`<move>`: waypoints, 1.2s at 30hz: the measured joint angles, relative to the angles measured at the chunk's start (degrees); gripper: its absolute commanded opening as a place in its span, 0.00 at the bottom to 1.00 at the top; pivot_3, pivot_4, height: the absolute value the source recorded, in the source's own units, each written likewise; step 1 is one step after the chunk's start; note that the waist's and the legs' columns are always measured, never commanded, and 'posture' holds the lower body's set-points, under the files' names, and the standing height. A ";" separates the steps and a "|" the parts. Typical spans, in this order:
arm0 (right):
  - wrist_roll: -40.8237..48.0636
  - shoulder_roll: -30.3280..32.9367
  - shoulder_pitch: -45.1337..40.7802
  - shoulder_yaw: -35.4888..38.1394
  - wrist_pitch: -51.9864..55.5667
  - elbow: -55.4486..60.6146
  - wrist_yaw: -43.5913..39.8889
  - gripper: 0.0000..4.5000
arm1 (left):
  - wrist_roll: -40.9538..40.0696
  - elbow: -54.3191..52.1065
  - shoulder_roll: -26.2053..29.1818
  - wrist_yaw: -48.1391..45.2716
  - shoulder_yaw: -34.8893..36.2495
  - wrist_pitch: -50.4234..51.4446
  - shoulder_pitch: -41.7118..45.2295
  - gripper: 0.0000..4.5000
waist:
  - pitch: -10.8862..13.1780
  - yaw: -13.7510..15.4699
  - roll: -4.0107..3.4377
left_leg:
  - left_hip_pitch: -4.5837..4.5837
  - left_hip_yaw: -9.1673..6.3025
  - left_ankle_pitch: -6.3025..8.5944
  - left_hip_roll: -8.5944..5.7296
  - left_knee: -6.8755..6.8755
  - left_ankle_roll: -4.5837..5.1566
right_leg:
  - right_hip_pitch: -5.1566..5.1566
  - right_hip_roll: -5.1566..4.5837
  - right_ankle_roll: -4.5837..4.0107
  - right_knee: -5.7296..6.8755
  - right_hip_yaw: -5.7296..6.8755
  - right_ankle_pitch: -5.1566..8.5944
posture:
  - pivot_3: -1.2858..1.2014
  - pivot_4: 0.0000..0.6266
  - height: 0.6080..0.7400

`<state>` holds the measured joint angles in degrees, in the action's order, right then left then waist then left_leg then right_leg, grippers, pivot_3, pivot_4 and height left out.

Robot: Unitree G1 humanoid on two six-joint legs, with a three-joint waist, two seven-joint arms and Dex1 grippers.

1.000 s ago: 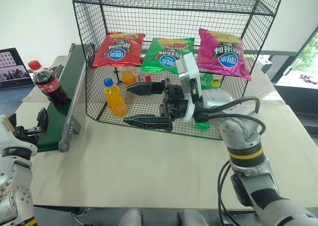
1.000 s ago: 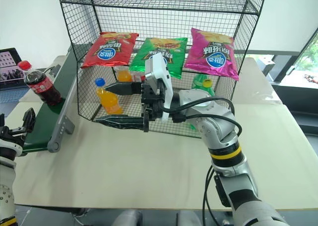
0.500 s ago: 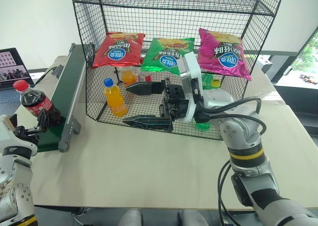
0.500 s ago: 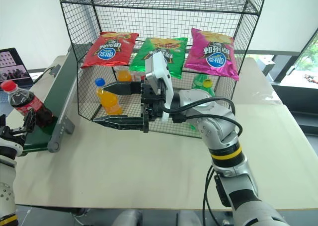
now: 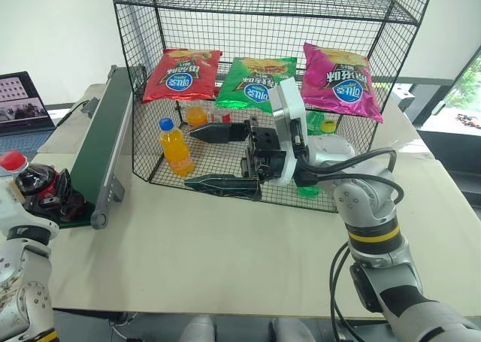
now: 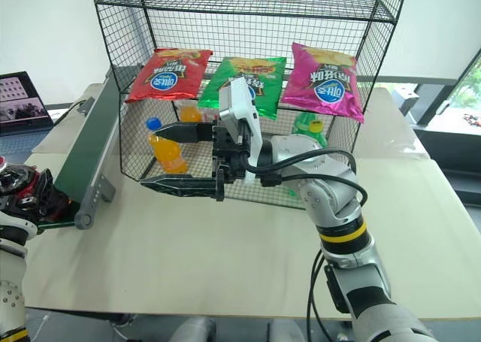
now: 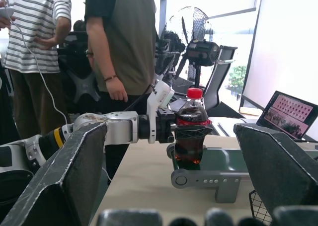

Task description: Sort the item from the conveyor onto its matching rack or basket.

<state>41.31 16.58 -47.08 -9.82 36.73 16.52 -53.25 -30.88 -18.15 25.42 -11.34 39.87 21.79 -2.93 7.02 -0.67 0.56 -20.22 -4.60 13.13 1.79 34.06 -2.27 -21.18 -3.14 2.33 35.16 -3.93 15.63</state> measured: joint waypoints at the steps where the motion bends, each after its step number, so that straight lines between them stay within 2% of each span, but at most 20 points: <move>1: 0.00 -0.03 0.09 -0.01 0.00 0.00 0.05 1.00 | -0.50 -0.96 -0.02 0.02 0.08 0.58 -0.62 0.68 | 0.00 0.01 0.00 | -0.01 0.00 0.00 0.00 0.00 0.00 | -0.01 0.00 0.00 0.00 0.00 0.00 | 0.52 0.24 0.98; 6: -0.78 0.57 1.70 -0.02 -0.04 0.75 1.28 1.00 | -1.57 -6.14 1.51 0.23 -0.26 4.90 -3.00 0.68 | 0.02 -0.11 0.07 | -0.02 -0.01 0.00 0.05 -0.02 0.00 | -0.04 0.04 0.00 -0.01 0.01 0.00 | 0.52 0.24 0.98; 10: -4.73 3.22 8.91 -0.10 -0.09 2.58 5.17 1.00 | -7.49 -17.43 4.56 1.14 -2.34 12.09 -3.61 0.68 | 0.08 0.01 0.26 | -0.08 0.00 0.00 -0.07 -0.03 -0.01 | -0.02 -0.09 0.01 -0.10 0.01 0.00 | 0.52 0.24 0.98; 13: -8.71 5.18 13.55 -0.21 -0.47 4.93 8.84 1.00 | -9.97 -21.29 6.43 1.53 -7.00 15.69 -0.21 0.68 | 0.09 -0.02 0.21 | -0.05 0.00 0.00 -0.06 -0.04 -0.01 | -0.02 -0.05 0.02 -0.06 0.01 0.01 | 0.52 0.24 0.98; 17: -14.98 5.40 19.80 -1.04 -0.60 6.46 16.23 1.00 | -9.27 -19.96 5.30 2.87 -16.68 17.06 8.88 0.68 | 0.11 -0.22 0.19 | -0.05 0.01 -0.02 -0.04 -0.03 -0.04 | -0.03 0.02 0.02 -0.06 -0.03 0.01 | 0.52 0.24 0.98; 22: -19.18 3.88 22.99 -1.04 -0.57 9.71 23.26 1.00 | -2.31 -8.18 0.19 0.33 -30.75 14.14 18.83 0.68 | 0.12 -0.50 0.15 | -0.06 0.00 -0.02 -0.04 -0.10 -0.03 | -0.05 0.06 0.03 -0.11 -0.04 0.01 | 0.52 0.24 0.98; 25: -20.97 2.78 24.55 -1.26 -0.52 10.88 26.20 1.00 | 2.59 2.40 -2.98 -2.59 -36.01 9.18 24.22 0.68 | 0.13 -0.36 0.17 | -0.09 0.01 -0.02 -0.06 -0.11 -0.02 | -0.05 0.05 0.03 -0.15 -0.04 0.01 | 0.52 0.24 0.98; 30: -24.29 1.14 26.37 -1.71 -0.46 11.58 30.60 1.00 | 9.98 20.08 -8.24 -7.35 -40.62 -2.36 31.58 0.68 | 0.13 -0.27 0.17 | -0.09 0.01 -0.03 -0.08 -0.10 -0.02 | -0.05 0.05 0.03 -0.15 -0.03 0.01 | 0.52 0.24 0.98; 36: -26.73 -1.35 27.92 -2.22 -0.27 11.66 34.61 1.00 | 15.84 38.06 -13.27 -9.94 -41.94 -15.00 39.01 0.68 | 0.13 -0.20 0.18 | -0.13 0.01 -0.03 -0.09 -0.09 -0.01 | -0.05 0.04 0.06 -0.16 -0.03 0.02 | 0.52 0.24 0.98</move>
<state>14.58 15.23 -19.17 -12.04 36.45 28.17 -18.64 -15.04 19.91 12.15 -21.27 -2.07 6.79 36.08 7.15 -0.87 0.74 -20.35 -4.59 13.10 1.70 33.97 -2.28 -21.23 -3.10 2.39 35.01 -3.96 15.64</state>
